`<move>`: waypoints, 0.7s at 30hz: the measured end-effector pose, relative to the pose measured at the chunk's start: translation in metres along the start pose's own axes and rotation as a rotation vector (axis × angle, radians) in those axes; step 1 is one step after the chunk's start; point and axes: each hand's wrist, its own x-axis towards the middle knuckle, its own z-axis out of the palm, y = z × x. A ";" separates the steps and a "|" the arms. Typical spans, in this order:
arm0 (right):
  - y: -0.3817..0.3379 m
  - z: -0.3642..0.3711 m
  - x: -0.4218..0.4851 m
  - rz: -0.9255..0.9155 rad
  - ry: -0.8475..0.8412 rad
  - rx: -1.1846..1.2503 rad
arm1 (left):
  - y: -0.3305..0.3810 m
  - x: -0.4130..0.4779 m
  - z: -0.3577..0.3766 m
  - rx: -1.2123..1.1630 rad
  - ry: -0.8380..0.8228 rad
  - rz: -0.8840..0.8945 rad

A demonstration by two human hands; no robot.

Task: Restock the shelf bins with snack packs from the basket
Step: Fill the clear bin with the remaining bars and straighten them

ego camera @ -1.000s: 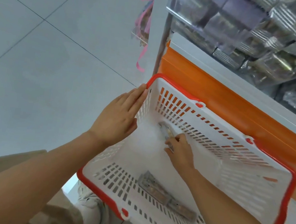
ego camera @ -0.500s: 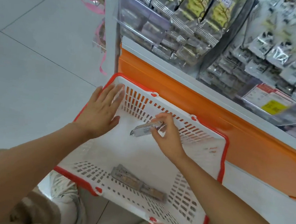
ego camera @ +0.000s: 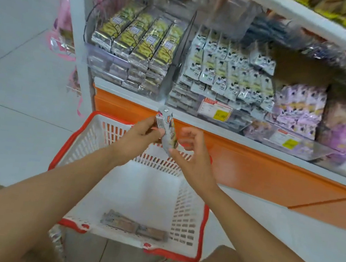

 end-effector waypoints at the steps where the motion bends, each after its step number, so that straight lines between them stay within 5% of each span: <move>1: -0.001 -0.004 -0.005 -0.030 0.010 -0.024 | 0.007 0.000 0.004 -0.037 -0.013 0.007; 10: -0.036 -0.056 -0.003 -0.140 0.175 -0.169 | 0.059 0.006 0.036 -0.110 -0.120 0.106; 17: -0.072 -0.119 0.053 -0.166 0.416 -0.164 | 0.086 0.041 0.016 0.822 0.316 0.597; 21: -0.073 -0.144 0.101 -0.088 0.495 -0.304 | 0.084 0.068 -0.006 1.188 0.345 0.512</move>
